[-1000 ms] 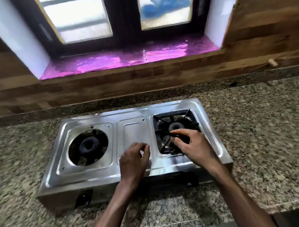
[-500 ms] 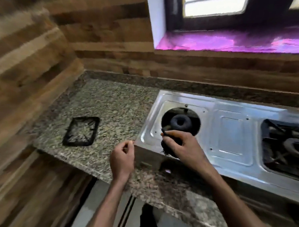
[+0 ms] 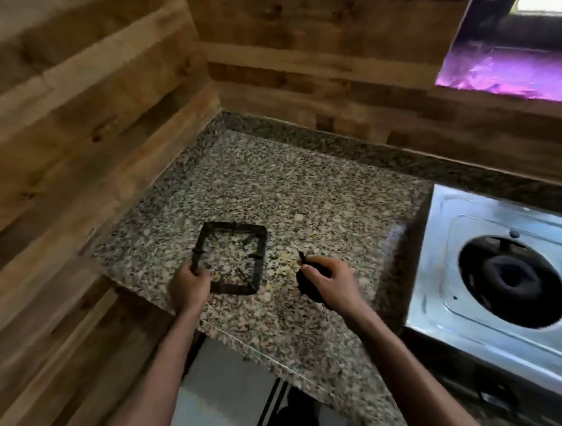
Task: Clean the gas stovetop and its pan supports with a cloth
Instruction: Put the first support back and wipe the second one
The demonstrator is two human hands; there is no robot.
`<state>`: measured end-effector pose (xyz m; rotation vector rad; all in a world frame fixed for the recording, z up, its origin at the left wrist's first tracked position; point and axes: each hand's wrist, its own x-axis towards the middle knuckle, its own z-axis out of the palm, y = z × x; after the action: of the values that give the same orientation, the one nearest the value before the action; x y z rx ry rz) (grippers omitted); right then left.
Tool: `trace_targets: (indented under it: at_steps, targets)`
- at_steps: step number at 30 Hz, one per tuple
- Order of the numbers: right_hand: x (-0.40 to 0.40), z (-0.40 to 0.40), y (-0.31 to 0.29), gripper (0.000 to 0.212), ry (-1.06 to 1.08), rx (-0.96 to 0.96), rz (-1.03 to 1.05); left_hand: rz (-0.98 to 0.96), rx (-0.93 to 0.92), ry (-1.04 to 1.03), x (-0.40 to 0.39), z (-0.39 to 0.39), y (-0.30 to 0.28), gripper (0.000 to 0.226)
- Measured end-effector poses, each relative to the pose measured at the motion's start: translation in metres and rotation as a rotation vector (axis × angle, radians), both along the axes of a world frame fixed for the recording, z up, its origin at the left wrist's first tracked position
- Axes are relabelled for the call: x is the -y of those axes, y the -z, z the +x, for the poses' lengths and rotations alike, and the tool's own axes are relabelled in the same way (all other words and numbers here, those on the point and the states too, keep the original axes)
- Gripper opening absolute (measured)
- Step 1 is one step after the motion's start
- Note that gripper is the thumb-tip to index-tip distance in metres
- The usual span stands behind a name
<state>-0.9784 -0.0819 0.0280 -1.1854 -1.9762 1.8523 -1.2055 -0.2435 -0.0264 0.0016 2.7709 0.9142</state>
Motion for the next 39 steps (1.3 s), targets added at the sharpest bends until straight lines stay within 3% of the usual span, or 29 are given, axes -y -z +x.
trace_targets:
  at_steps: [3,7,13,17,19,22,24,30,32,35,37,39]
  targets:
    - [-0.003,-0.025,0.008,0.023,0.048,0.044,-0.068,-0.117,0.042,0.071,-0.007,-0.038,0.003,0.025]
    - [-0.011,-0.049,0.014,0.014,0.123,0.057,-0.08,-0.067,0.187,0.154,-0.012,-0.072,0.021,0.017]
    - [-0.029,-0.07,0.008,0.027,0.222,-0.002,-0.142,0.3,0.278,0.172,-0.01,-0.055,0.014,0.014]
    - [-0.045,-0.081,0.006,0.045,0.095,-0.018,-0.092,0.387,0.322,0.179,-0.022,-0.031,0.003,0.019]
    - [-0.054,-0.08,0.014,0.047,-0.029,0.039,0.016,0.394,0.366,0.239,-0.033,-0.017,-0.006,0.024]
    - [-0.069,-0.072,0.031,0.057,-0.304,0.232,0.428,0.411,0.4,0.305,-0.052,0.002,-0.012,0.032]
    - [-0.077,-0.063,0.042,0.06,-0.391,0.256,0.624,0.365,0.375,0.372,-0.062,0.012,-0.013,0.033]
    - [-0.105,-0.036,0.049,0.047,-0.483,0.33,0.606,0.221,0.262,0.536,-0.075,0.032,-0.014,0.032]
    - [-0.112,-0.029,0.049,0.033,-0.439,0.33,0.561,0.202,0.232,0.545,-0.078,0.036,-0.013,0.032]
    - [-0.118,-0.017,0.052,0.018,-0.148,0.396,0.51,0.185,0.232,0.536,-0.077,0.037,-0.01,0.032]
    - [-0.123,-0.007,0.051,0.018,0.037,0.322,0.428,0.178,0.248,0.527,-0.077,0.037,-0.01,0.033]
    - [-0.124,-0.006,0.042,0.031,0.106,0.143,0.252,0.166,0.254,0.559,-0.078,0.036,-0.01,0.033]
